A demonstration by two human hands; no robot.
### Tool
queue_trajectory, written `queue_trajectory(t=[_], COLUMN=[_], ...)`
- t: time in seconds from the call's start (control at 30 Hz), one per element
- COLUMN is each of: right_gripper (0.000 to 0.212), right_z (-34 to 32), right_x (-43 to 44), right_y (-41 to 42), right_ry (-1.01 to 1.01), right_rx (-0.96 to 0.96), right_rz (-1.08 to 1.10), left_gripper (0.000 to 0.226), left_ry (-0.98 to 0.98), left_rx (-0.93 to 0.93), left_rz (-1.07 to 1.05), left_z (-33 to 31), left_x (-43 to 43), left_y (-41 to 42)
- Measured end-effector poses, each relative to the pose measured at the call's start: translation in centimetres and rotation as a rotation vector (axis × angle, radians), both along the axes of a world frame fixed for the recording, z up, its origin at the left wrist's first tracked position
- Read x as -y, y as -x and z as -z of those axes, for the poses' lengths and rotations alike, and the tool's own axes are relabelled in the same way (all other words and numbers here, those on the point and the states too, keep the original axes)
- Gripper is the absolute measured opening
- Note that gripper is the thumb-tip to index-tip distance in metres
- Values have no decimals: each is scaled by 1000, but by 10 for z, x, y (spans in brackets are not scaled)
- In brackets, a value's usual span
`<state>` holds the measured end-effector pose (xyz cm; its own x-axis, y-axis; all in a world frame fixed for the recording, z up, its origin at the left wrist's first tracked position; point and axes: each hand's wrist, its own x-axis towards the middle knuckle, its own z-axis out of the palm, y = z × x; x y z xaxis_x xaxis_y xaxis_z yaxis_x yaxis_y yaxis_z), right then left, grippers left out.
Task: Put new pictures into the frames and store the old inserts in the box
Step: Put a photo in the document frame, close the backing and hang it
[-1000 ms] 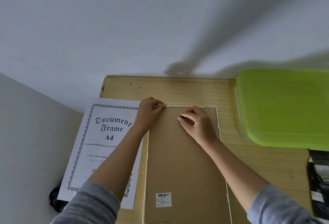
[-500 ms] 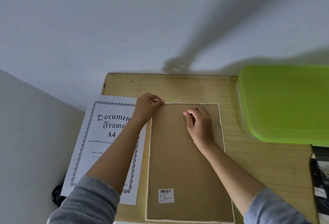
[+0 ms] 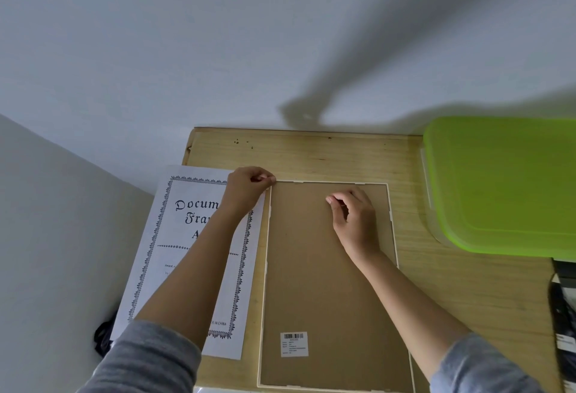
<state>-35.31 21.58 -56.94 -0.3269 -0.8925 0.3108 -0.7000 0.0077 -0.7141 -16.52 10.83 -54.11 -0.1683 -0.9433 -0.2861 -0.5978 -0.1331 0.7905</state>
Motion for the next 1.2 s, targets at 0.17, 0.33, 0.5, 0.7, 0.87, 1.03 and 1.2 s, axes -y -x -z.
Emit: queue_trajectory(t=[0.17,0.33,0.5,0.7,0.87,1.03,1.2], right_gripper=[11,13,12,12,12,12,7], right_z=[0,-1,-9,-14,-17,-20,-19], right_x=[0,0,0,-1,-1,1,6], right_y=[0,0,1,0,0,-1,6], right_ry=[0,2,38,72,83,89,55], right_rx=[25,42,44,39,36,26,46], right_rz=[4,0,12,3,4,11,26], left_gripper=[10,5,10,6,6,7,4], left_ry=[-37,-97,-120,-125,-121,-105,-92], left_rx=[-44,-131,-174,-198,-203,-188,-173], left_rz=[-29,-80,-93,-120,-121,-125,-111], left_z=[3,4,2,2,2,4,4], left_x=[0,-4,-4,-6,-7,-8,-8], left_y=[-3,-4,-4,-3,-3,-2,-3])
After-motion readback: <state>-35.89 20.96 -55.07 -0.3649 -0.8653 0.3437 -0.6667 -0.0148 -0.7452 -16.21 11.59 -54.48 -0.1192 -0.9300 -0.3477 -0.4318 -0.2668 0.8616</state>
